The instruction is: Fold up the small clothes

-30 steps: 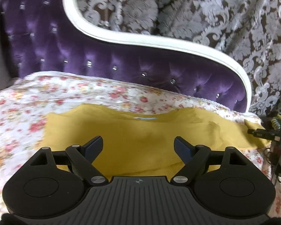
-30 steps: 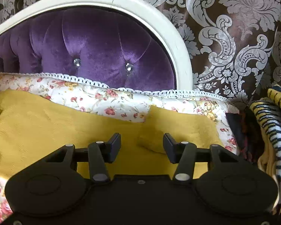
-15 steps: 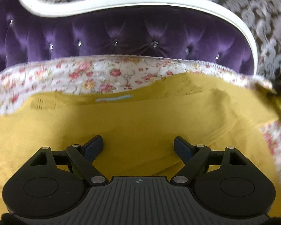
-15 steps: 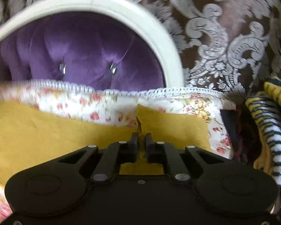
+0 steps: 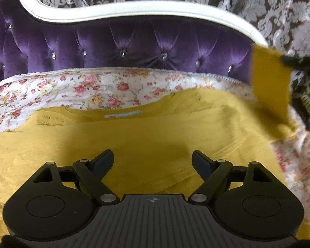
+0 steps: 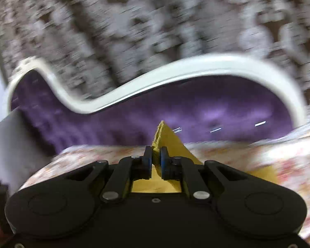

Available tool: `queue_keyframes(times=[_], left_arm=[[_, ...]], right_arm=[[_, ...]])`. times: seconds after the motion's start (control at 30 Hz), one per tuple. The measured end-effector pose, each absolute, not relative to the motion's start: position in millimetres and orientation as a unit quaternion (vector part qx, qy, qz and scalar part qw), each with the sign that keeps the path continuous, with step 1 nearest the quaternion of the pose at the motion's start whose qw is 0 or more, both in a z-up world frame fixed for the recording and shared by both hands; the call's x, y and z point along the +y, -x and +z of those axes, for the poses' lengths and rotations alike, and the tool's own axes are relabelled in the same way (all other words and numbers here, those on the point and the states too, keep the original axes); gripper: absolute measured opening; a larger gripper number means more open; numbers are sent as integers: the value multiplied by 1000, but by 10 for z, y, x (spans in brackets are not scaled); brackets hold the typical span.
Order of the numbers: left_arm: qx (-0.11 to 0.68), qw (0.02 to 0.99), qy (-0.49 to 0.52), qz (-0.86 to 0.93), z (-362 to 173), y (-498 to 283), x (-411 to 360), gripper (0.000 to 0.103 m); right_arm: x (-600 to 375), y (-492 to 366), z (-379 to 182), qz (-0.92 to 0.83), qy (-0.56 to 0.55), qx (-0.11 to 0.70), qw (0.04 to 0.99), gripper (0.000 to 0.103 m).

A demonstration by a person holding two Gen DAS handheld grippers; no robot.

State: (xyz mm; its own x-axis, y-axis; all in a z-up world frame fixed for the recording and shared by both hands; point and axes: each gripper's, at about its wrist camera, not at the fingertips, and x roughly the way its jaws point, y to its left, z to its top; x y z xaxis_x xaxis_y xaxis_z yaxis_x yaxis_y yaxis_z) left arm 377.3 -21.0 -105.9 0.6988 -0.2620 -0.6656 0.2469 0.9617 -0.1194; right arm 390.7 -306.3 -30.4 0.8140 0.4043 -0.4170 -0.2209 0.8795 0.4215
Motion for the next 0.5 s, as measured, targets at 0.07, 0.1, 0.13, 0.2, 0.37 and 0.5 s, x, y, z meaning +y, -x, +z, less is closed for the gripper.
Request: queue_keyframes(times=[0.07,0.1,0.13,0.2,0.37,0.5], left_arm=[[362,920,31,-148,-995,-3754,-148,82],[363,918,42,-152,-974,-3763,-117,82],[364,917,53,-154,-959,-3774,-90,82],[367,913,79,-159,-929,-3803,-28,83],[387,892,137,-190,-955,-3958,-9,83],[417,862,178,-225,-1085,-4140,-164,84]], right_arm=[[-2731,-3877,-436,199,-175,264,928,13],[-2602,-3868,-521,208,-171,271,924,13],[-2471,-3862,-635,214,-167,282,920,13],[-2259,-3830,-861,223,-165,301,912,13],[-2004,-3678,-1200,210,-137,318,914,14],[-1980,-3594,-1273,195,-124,307,923,14]])
